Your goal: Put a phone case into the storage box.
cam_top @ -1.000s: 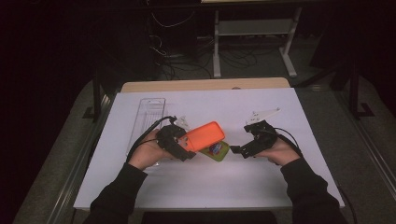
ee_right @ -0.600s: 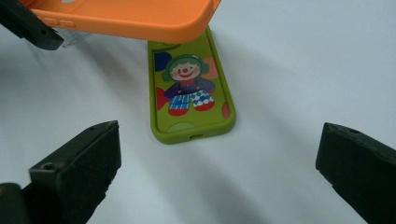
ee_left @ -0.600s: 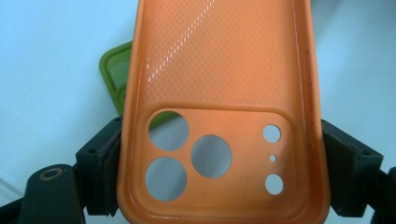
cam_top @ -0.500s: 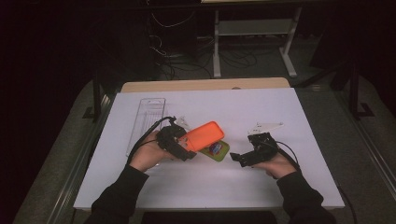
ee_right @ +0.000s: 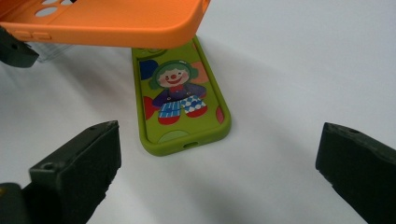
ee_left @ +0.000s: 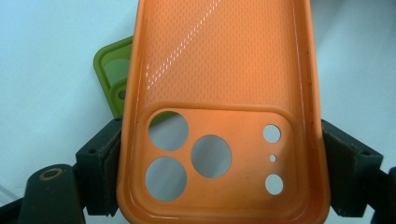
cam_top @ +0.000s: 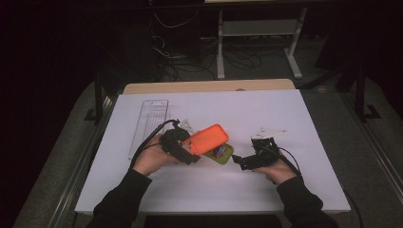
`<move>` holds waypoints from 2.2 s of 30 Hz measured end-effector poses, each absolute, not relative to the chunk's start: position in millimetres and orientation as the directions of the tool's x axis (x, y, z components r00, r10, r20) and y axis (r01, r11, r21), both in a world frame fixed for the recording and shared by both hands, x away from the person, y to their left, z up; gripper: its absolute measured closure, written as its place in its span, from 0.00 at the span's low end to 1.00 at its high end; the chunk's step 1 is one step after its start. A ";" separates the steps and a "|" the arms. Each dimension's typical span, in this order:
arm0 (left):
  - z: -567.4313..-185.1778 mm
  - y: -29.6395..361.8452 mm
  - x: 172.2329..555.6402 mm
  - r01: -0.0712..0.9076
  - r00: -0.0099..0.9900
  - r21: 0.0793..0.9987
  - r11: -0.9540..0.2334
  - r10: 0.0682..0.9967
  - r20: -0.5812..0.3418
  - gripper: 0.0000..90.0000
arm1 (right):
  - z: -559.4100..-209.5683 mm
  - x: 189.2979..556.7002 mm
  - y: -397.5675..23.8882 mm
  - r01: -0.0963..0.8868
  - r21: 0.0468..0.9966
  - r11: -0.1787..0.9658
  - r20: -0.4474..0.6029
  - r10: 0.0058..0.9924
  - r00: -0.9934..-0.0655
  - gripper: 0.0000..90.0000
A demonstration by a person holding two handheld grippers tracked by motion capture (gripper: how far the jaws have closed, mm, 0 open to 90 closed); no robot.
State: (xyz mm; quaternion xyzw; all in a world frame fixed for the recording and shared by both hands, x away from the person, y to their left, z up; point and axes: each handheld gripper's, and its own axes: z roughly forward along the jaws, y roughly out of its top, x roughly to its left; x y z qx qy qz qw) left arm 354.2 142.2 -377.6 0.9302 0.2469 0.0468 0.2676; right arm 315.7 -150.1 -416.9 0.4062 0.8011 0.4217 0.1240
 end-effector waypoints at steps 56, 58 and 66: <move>-381.5 141.6 354.5 0.453 0.866 0.516 -0.726 0.497 -0.061 0.18 | -415.9 293.8 -118.5 0.010 0.622 0.783 -0.640 0.516 -0.569 0.00; -381.4 141.6 354.6 0.451 0.868 0.515 -0.729 0.494 -0.060 0.18 | -417.5 292.3 -116.2 -0.004 0.605 0.796 -0.661 0.500 -0.559 0.00; -380.9 141.3 354.5 0.458 0.864 0.510 -0.728 0.499 -0.063 0.18 | -421.2 290.5 -108.8 -0.118 0.463 0.879 -0.797 0.354 -0.489 0.00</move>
